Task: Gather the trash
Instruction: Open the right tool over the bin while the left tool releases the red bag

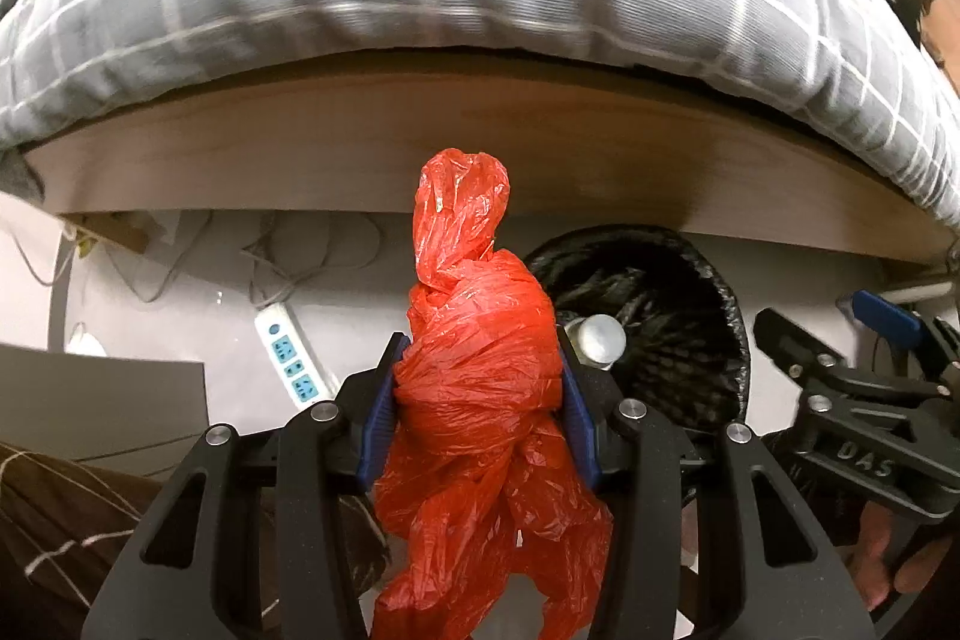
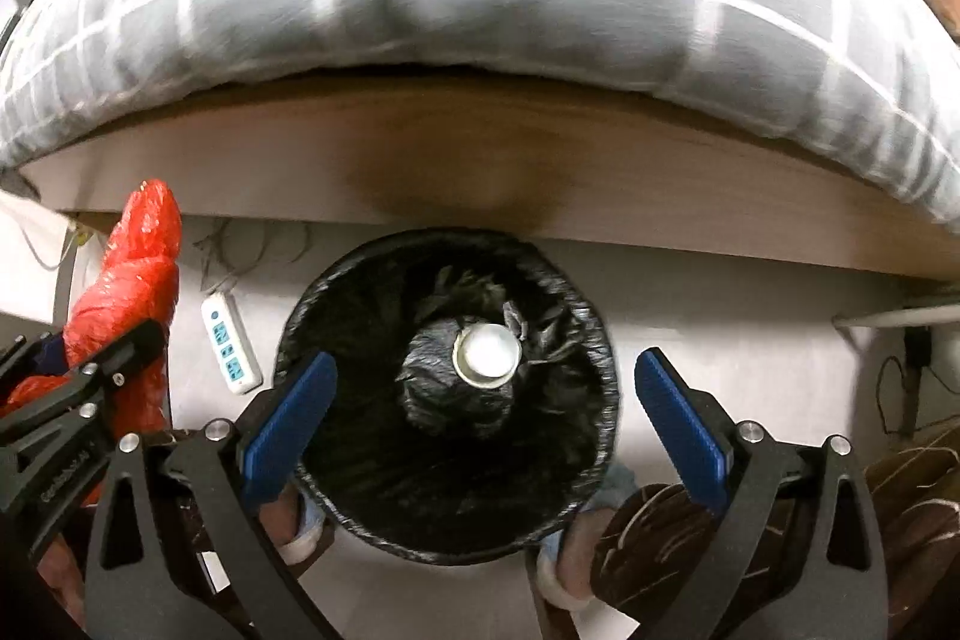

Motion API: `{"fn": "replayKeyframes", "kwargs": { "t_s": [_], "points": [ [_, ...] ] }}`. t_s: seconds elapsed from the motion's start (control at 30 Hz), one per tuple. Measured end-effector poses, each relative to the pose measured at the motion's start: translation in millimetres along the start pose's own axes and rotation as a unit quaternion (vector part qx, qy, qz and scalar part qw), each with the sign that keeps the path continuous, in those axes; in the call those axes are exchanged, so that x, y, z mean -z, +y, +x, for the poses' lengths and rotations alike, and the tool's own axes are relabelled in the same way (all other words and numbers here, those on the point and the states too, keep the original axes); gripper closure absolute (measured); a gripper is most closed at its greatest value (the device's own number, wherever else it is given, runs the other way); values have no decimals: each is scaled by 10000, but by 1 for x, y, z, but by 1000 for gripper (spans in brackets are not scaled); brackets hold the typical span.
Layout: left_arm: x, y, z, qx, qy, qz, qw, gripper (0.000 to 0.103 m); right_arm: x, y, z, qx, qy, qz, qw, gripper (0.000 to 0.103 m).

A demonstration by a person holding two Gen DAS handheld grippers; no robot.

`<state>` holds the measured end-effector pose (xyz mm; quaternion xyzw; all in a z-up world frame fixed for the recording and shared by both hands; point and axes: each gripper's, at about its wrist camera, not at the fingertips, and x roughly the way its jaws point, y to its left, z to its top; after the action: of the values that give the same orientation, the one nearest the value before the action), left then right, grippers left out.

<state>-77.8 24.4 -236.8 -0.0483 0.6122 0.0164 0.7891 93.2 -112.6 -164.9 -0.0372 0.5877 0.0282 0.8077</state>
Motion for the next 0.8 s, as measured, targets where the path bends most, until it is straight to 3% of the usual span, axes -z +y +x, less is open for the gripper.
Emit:
{"fn": "replayKeyframes", "kwargs": {
  "t_s": [0.1, 0.43, 0.63, 0.8],
  "points": [
    [-5, -21, 1, 121, 7, 145, 9998, 57, -2, -23, -7, -99, -77, 212, 9997, 7],
    [-14, -89, 15, 425, 127, 582, 9973, 57, 5, -84, -26, 235, -381, 546, 9975, 7],
    [-11, -114, 27, 468, 285, 780, 9955, 57, 13, -104, -29, 521, -391, 637, 9958, 7],
    [-4, -124, 38, 535, 343, 813, 9947, 53, 15, -115, -31, 457, -366, 815, 9949, 7]
  ]
}}
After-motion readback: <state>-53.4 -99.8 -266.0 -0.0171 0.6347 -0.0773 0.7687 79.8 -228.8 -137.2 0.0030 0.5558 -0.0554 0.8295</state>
